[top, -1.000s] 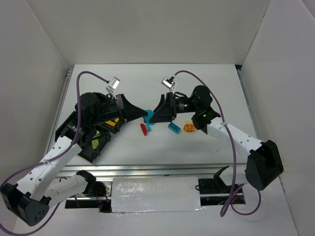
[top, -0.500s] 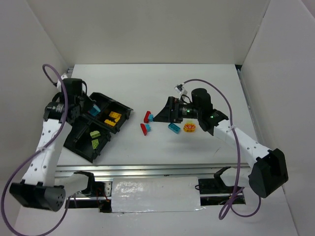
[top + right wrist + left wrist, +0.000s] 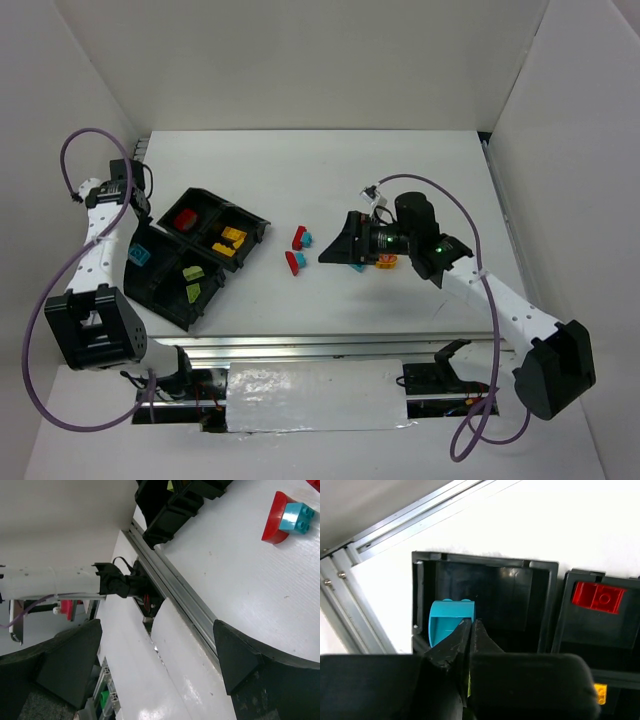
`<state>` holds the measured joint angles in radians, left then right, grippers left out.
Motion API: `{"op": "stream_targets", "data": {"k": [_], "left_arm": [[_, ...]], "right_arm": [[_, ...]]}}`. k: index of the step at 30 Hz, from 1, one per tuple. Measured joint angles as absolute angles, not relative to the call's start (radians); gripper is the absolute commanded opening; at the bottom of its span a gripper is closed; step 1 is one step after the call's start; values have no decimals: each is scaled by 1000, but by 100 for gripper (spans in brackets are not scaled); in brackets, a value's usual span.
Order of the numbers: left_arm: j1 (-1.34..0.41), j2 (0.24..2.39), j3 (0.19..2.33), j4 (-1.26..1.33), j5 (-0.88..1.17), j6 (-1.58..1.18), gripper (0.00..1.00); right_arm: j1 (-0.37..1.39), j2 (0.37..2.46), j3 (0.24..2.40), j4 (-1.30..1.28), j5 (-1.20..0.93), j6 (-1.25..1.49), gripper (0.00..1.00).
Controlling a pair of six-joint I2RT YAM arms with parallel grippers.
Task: Sort the legos into containers by color
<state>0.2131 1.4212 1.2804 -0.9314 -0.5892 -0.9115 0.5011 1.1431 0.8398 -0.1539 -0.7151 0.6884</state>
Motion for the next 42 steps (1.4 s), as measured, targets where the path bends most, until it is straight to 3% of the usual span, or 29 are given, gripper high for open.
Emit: {"op": "stream_targets", "data": {"k": [2, 6, 9, 16, 17, 23, 29, 36, 42], "left_arm": [[220, 1441, 1280, -911, -588, -904, 21], [226, 1490, 1280, -888, -580, -885, 56], [227, 1499, 1274, -867, -570, -887, 75], [227, 1499, 1274, -865, -570, -884, 86], [227, 1499, 1274, -866, -566, -878, 97], [227, 1444, 1274, -884, -482, -826, 99], [222, 1241, 1264, -890, -328, -753, 99], [192, 982, 1165, -898, -77, -646, 100], [178, 876, 1083, -966, 64, -574, 99]], "right_arm": [[501, 1129, 840, -162, -719, 683, 100], [501, 1121, 840, -185, -723, 674, 100], [501, 1123, 841, -199, -725, 670, 100], [525, 1166, 936, -359, -524, 620, 99], [529, 1174, 956, -389, -474, 611, 100], [534, 1284, 1047, -522, -176, 515, 100], [534, 1457, 1104, -571, -1, 426, 96], [534, 1644, 1176, -564, 38, 335, 89], [535, 1733, 1185, -558, 39, 297, 78]]}}
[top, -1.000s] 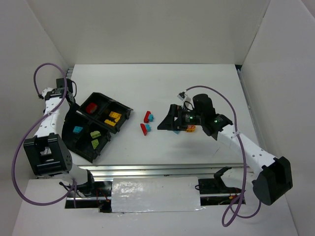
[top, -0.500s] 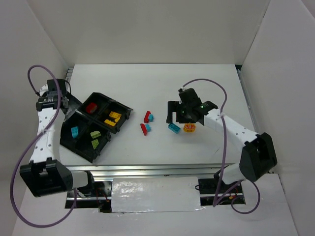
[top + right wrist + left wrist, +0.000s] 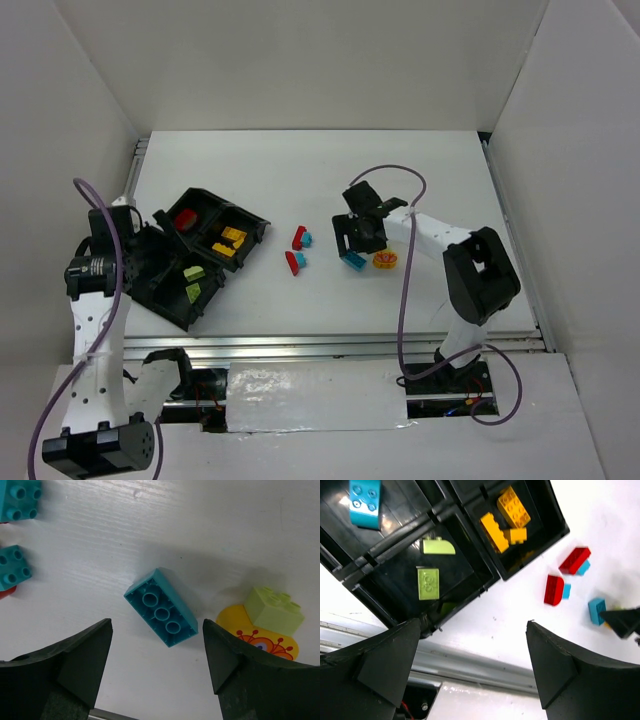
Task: Sort the legos into containers by color
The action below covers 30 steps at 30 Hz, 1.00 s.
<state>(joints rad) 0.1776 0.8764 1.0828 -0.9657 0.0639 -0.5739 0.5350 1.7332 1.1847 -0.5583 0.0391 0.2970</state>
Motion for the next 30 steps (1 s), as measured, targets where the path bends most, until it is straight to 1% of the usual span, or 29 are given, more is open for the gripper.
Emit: {"op": "stream_targets", "data": {"k": [4, 5, 6, 11, 13, 14, 16, 19, 23, 26, 30], "left_arm": [[171, 864, 1078, -992, 97, -545, 99], [171, 865, 1078, -995, 106, -542, 100], [170, 867, 1078, -996, 114, -533, 99], [165, 891, 1084, -995, 150, -521, 99], [162, 909, 1089, -993, 163, -519, 100], [160, 918, 1091, -992, 168, -519, 100], [159, 930, 1095, -990, 181, -516, 100], [155, 941, 1100, -981, 220, -502, 99], [132, 949, 1108, -950, 343, -501, 100], [109, 969, 1108, -910, 458, -513, 99], [68, 1007, 1108, -840, 582, -565, 99]], "right_arm": [[544, 1767, 1185, -547, 30, 290, 71], [550, 1780, 1185, -545, 30, 290, 63], [555, 1794, 1185, -543, 29, 288, 61], [578, 1847, 1185, -542, 34, 299, 59], [583, 1848, 1185, -542, 36, 302, 49], [585, 1848, 1185, -544, 46, 305, 31], [588, 1848, 1185, -541, 44, 316, 0], [611, 1846, 1185, -539, 34, 332, 0], [682, 1776, 1158, -499, -103, 350, 0], [731, 1641, 1108, -406, -307, 382, 0], [739, 1512, 1074, -205, -596, 470, 0]]}}
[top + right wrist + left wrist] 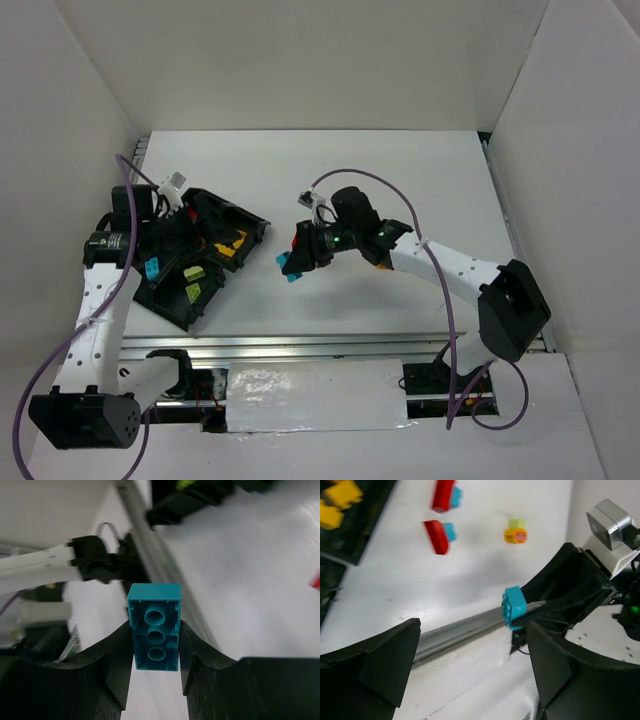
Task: Sort the legos into containers by color
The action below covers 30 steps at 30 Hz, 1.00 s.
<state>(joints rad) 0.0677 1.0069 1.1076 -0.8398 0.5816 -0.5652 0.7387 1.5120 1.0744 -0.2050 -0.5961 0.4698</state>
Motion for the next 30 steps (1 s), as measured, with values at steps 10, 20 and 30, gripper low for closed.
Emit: {"op": "stream_targets", "data": {"k": [10, 20, 30], "left_arm": [[-148, 998, 987, -462, 807, -841, 98], [-193, 940, 876, -140, 965, -1010, 87], [-221, 933, 877, -14, 1016, -1063, 75]], "right_arm": [[733, 1488, 994, 285, -1003, 769, 0], [710, 1489, 912, 804, -1113, 1164, 1], [709, 1501, 914, 944, -1118, 1291, 1]]}}
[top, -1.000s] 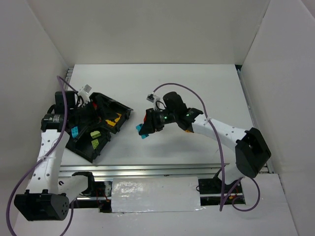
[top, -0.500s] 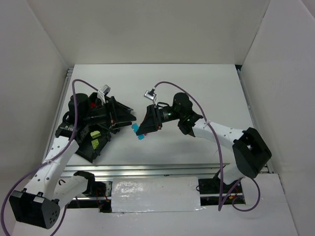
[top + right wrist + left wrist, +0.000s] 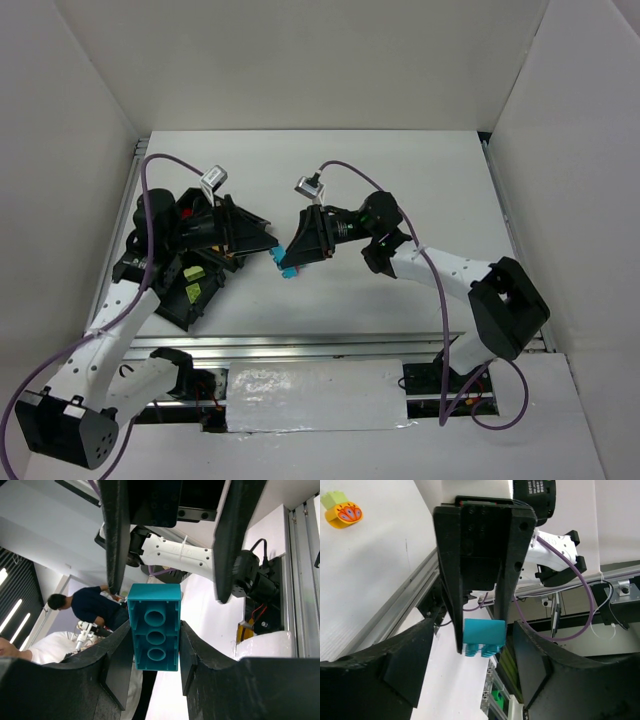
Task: Sort the legos into containers by color
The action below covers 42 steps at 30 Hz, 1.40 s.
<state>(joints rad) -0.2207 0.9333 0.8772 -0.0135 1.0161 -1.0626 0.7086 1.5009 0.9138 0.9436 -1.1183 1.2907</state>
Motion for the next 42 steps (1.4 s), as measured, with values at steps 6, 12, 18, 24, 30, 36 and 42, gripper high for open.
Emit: {"op": "stream_targets", "data": {"k": [6, 12, 18, 24, 30, 36, 42], "left_arm": [[-250, 947, 878, 47, 1021, -1101, 63], [-267, 970, 888, 62, 1014, -1103, 44], [-274, 974, 888, 72, 1007, -1102, 56], [-282, 979, 889, 83, 1000, -1103, 44], [-282, 1000, 892, 81, 994, -1097, 6], [-284, 1008, 954, -21, 937, -1041, 0], [-166, 1063, 1170, -395, 677, -861, 0]], "right_arm": [[709, 1513, 915, 938, -1112, 1292, 1], [704, 1523, 921, 964, -1113, 1305, 1], [691, 1529, 922, 986, -1115, 1327, 1], [669, 1530, 922, 987, -1113, 1338, 1], [660, 1534, 926, 979, -1115, 1338, 33], [653, 1538, 926, 970, -1116, 1328, 100], [579, 1504, 884, 757, -1088, 1192, 100]]}}
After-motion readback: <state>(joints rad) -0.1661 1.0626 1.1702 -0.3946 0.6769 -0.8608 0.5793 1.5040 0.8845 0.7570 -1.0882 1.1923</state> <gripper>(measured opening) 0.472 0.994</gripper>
